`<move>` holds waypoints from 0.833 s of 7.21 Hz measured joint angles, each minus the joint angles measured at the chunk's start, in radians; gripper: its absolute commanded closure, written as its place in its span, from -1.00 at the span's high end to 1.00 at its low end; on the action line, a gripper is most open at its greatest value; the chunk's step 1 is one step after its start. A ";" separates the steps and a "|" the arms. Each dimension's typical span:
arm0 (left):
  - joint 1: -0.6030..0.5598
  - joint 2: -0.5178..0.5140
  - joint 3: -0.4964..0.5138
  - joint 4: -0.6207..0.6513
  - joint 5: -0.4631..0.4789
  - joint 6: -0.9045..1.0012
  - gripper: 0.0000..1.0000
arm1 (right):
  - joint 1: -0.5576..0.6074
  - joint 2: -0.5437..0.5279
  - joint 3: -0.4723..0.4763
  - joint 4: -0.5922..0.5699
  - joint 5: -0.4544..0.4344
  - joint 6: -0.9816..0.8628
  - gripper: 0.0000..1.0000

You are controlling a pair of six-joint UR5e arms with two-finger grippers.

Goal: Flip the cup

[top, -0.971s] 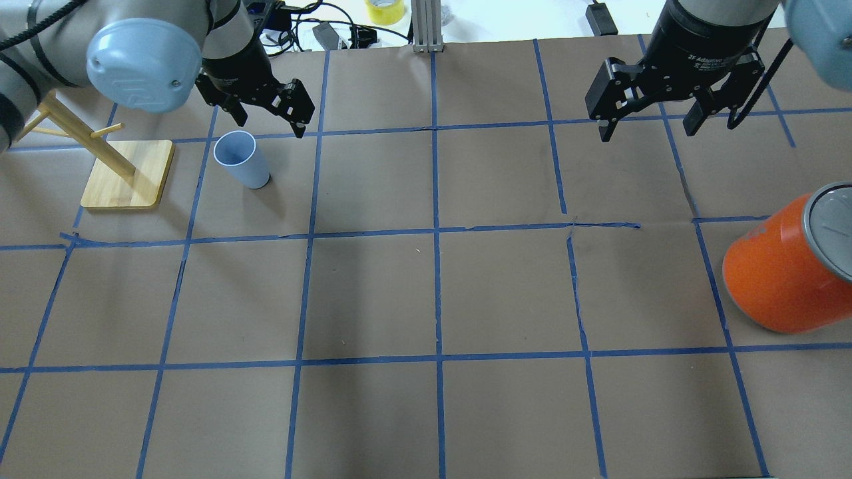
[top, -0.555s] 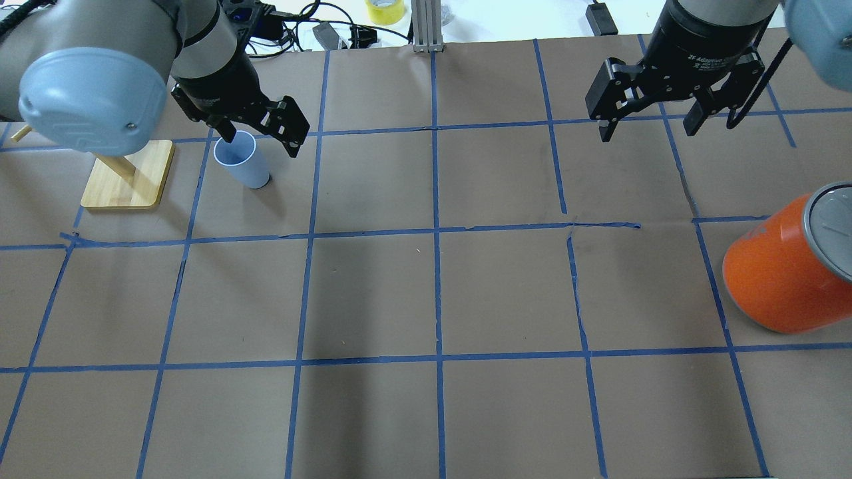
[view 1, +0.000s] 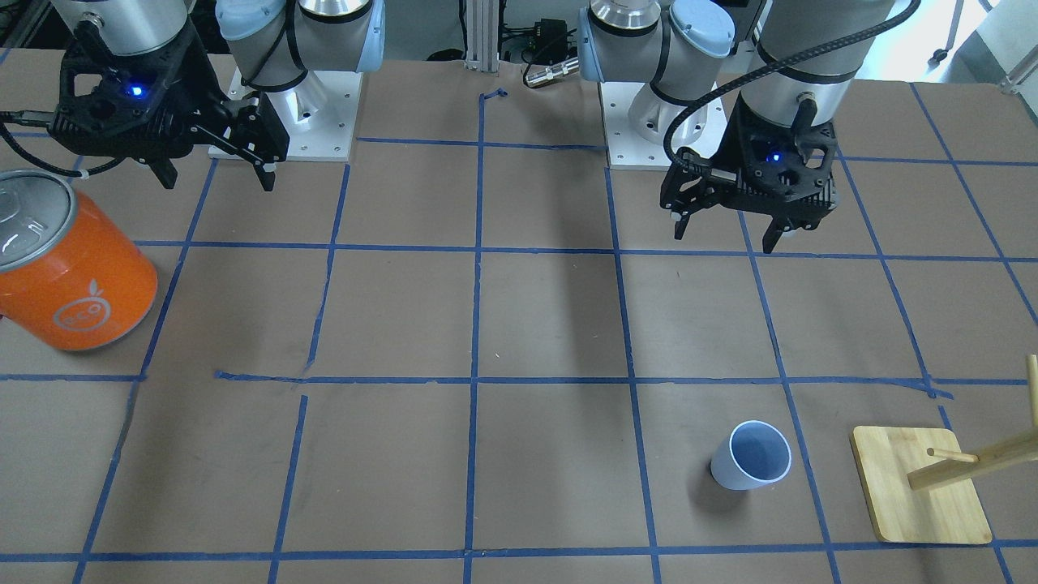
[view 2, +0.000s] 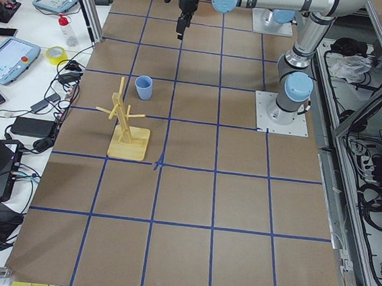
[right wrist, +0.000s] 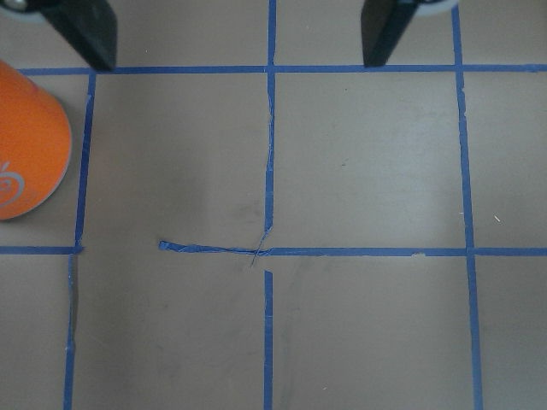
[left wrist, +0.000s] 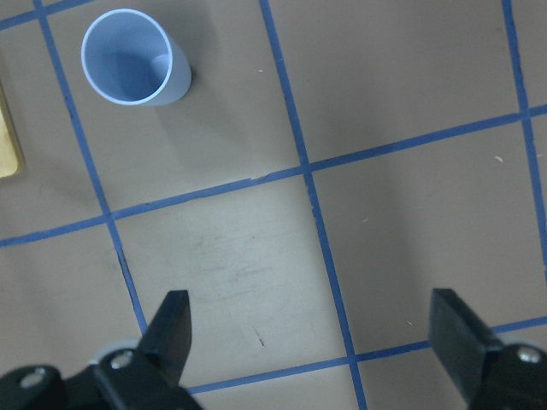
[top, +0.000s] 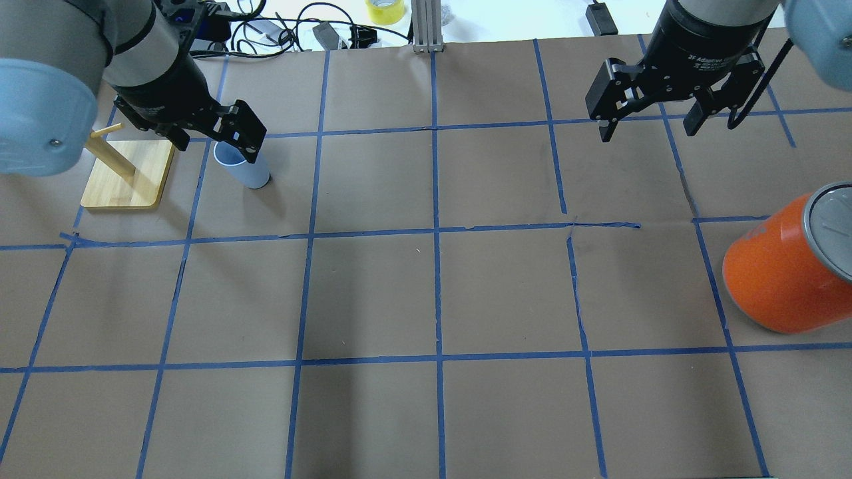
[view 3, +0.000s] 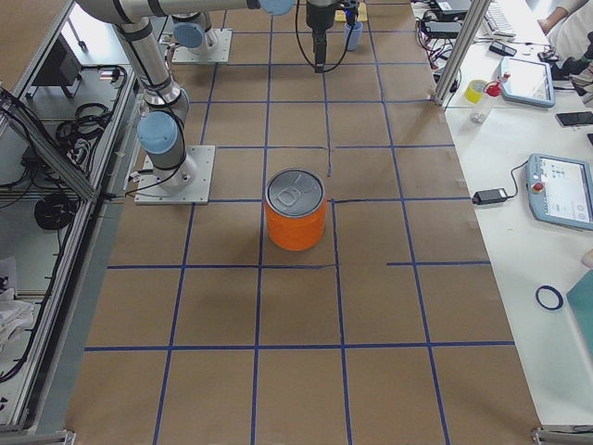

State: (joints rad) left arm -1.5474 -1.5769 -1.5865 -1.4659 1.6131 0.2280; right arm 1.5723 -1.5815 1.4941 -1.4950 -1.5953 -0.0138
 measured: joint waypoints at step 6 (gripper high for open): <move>0.002 -0.009 0.065 -0.113 -0.066 -0.022 1.00 | 0.000 0.000 0.000 -0.001 0.000 0.000 1.00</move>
State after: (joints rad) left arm -1.5453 -1.5856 -1.5214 -1.5785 1.5470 0.2056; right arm 1.5723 -1.5815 1.4941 -1.4956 -1.5953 -0.0138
